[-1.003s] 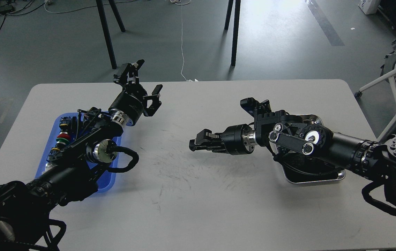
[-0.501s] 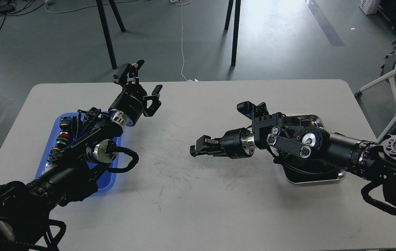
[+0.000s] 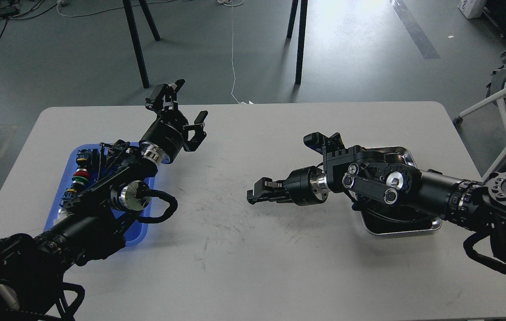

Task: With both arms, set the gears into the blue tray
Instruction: 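Carry the held part toward the table center with the right gripper, then open the right gripper to set the small black piece on the table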

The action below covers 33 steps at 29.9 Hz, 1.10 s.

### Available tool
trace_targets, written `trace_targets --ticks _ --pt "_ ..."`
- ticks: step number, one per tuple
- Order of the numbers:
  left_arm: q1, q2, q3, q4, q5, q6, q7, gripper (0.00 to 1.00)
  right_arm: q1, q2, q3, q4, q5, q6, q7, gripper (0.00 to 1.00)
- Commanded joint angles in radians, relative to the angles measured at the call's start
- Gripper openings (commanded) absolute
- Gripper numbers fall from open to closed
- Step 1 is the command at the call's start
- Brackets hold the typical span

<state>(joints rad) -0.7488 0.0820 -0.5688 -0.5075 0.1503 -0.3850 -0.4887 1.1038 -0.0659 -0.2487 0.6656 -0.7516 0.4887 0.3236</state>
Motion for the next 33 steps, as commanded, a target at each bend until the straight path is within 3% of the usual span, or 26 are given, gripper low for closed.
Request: trace_targets --ticks 1,11,27,33 --pt "-0.001 -0.001 0.001 0.000 0.000 0.000 0.000 0.98 0.005 0.000 -0.003 -0.003 -0.002 0.000 0.000 0.19" --pt "-0.001 -0.001 0.001 0.000 0.000 0.000 0.000 0.98 0.010 0.000 -0.004 -0.006 -0.002 0.000 -0.003 0.30" --pt "0.000 0.001 0.000 0.000 0.000 0.000 0.000 0.98 0.028 0.000 -0.030 -0.006 -0.002 0.000 -0.003 0.38" --pt "0.000 0.004 0.001 0.000 0.000 0.000 0.000 0.98 0.038 -0.005 -0.029 -0.008 0.000 0.000 -0.003 0.53"
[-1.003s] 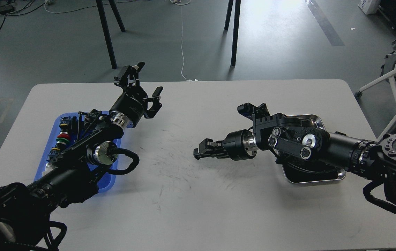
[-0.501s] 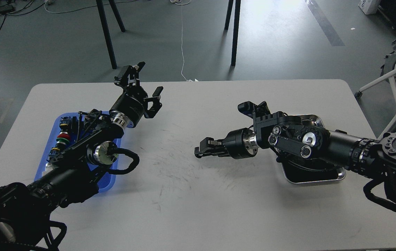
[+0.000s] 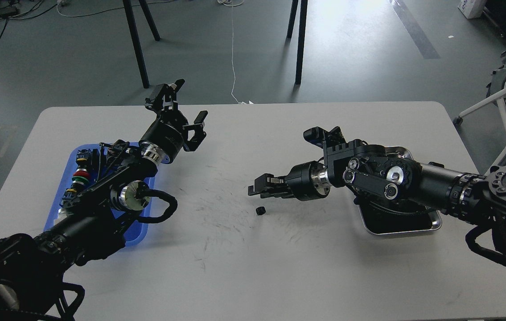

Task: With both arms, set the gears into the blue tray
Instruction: 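Open the right gripper to set the small black piece on the table, then raise the right gripper away from the black piece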

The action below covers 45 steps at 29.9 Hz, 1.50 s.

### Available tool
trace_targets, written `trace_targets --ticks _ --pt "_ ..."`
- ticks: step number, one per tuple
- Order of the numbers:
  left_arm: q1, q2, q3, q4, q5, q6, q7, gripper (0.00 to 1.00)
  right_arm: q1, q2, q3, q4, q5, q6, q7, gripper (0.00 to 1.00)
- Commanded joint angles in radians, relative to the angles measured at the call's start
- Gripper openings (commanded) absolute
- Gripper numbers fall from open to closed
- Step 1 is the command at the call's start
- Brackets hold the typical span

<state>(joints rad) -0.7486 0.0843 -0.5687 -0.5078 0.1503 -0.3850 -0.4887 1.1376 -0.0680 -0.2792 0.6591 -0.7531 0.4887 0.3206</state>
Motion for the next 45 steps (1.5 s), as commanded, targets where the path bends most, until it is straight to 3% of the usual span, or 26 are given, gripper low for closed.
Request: trace_targets --ticks 1,8,11,22,36,42,45 --pt "0.000 0.000 0.001 0.000 0.000 0.000 0.000 0.98 0.004 -0.004 0.005 -0.003 0.003 0.000 0.000 0.57" --pt "0.002 0.000 0.001 0.000 0.000 0.000 0.000 0.98 0.005 -0.045 0.035 -0.012 0.011 -0.035 -0.005 0.89" --pt "0.002 -0.001 0.003 0.000 0.000 0.000 0.000 0.98 0.005 -0.073 0.098 -0.019 0.014 -0.041 -0.008 0.94" --pt "0.002 0.000 0.010 -0.001 0.031 -0.002 0.000 0.98 -0.012 -0.170 0.275 -0.018 0.020 -0.116 -0.011 0.96" --pt "0.000 0.003 0.067 -0.009 0.075 -0.002 0.000 0.98 -0.025 -0.291 0.525 -0.018 0.034 -0.140 -0.006 0.96" --pt "-0.002 -0.005 0.067 -0.015 0.167 -0.003 0.000 0.98 -0.042 -0.320 0.540 -0.019 0.211 -0.170 -0.008 0.97" --pt "-0.002 0.005 0.067 -0.076 0.225 -0.017 0.000 0.98 -0.050 -0.338 0.542 -0.018 0.268 -0.180 -0.006 0.97"
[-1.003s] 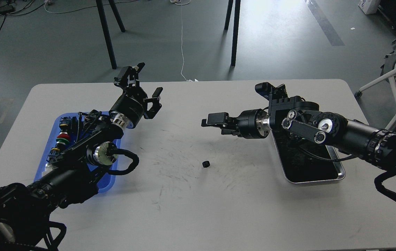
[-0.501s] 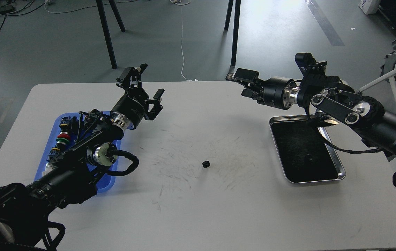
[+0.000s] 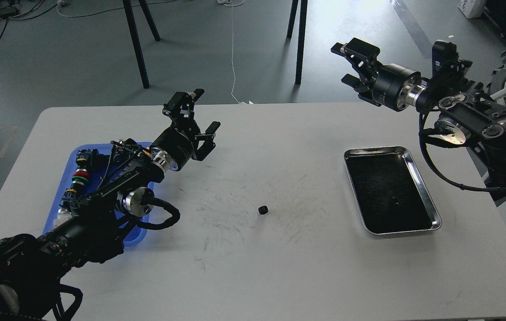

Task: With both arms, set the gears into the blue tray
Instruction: 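Raise the right gripper away from the black piece, then reach the left gripper from the blue tray toward the black piece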

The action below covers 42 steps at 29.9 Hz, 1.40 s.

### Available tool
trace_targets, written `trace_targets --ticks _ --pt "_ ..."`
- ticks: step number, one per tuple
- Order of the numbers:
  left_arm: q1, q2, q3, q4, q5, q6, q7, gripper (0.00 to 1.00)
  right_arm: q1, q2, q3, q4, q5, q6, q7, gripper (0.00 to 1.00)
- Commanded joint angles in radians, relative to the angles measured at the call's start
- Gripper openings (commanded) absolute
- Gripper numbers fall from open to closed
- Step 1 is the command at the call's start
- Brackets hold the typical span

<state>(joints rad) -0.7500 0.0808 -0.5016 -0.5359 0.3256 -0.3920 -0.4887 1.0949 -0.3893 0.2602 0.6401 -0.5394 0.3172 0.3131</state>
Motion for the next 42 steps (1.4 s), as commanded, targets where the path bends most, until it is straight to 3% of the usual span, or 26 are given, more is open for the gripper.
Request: trace_targets --ticks 1,12,26,34,42 --pt "0.000 0.011 0.001 -0.071 0.070 -0.010 0.000 0.98 -0.007 -0.026 0.004 0.001 0.061 -0.010 0.003 0.97" --pt "-0.008 0.024 0.107 -0.095 0.199 0.001 0.000 0.98 -0.046 -0.048 0.109 -0.039 0.151 -0.013 0.006 0.98" --pt "-0.005 0.048 0.109 -0.159 0.568 0.031 0.000 0.98 -0.064 -0.046 0.139 -0.039 0.231 -0.033 0.008 0.98" --pt "0.000 0.059 0.115 -0.234 0.837 0.117 0.000 0.98 -0.093 -0.048 0.158 -0.039 0.231 -0.032 0.009 0.98" --pt "-0.003 0.056 0.290 -0.254 0.990 0.274 0.000 0.98 -0.110 -0.048 0.186 -0.039 0.242 -0.033 0.008 0.98"
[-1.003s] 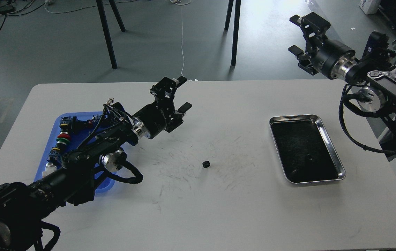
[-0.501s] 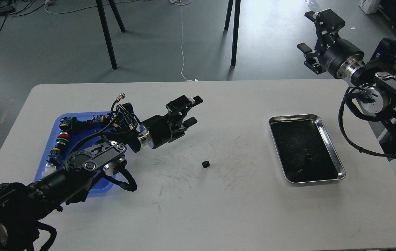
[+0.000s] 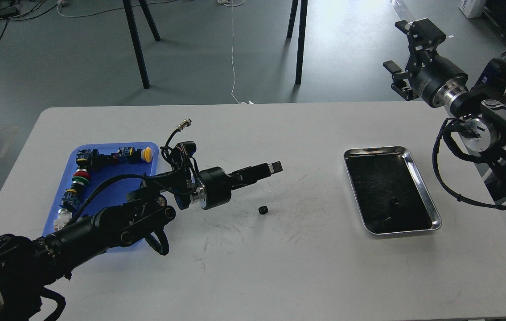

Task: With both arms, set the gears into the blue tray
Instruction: 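Reach the left gripper from the blue tray toward the black piece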

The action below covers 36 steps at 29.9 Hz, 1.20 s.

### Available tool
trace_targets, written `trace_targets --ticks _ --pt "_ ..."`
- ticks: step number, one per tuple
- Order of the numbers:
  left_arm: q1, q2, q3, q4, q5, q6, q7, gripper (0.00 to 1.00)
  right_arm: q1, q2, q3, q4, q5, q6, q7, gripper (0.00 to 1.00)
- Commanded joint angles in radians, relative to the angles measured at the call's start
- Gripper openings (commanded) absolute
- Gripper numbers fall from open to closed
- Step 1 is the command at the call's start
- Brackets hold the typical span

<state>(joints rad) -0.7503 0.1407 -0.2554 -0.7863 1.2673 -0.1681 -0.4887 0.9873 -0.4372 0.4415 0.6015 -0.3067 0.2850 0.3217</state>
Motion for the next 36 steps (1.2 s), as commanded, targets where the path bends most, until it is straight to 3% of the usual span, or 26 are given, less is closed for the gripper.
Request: trace_targets --ticks 1,11,17,36 --pt "-0.003 -0.007 0.047 -0.011 0.067 0.064 0.000 0.98 -0.002 0.000 0.005 0.000 0.027 -0.001 -0.003 0.98" --pt "-0.009 0.007 0.077 -0.027 0.213 0.136 0.000 0.98 0.001 0.005 -0.001 0.000 0.081 -0.003 -0.009 0.98" --pt "-0.014 0.023 0.166 -0.027 0.375 0.260 0.000 0.97 0.002 0.005 -0.007 0.001 0.081 -0.003 -0.010 0.98" --pt "-0.029 0.063 0.216 -0.028 0.595 0.349 0.000 0.76 0.008 0.015 -0.009 0.017 0.083 -0.024 -0.010 0.98"
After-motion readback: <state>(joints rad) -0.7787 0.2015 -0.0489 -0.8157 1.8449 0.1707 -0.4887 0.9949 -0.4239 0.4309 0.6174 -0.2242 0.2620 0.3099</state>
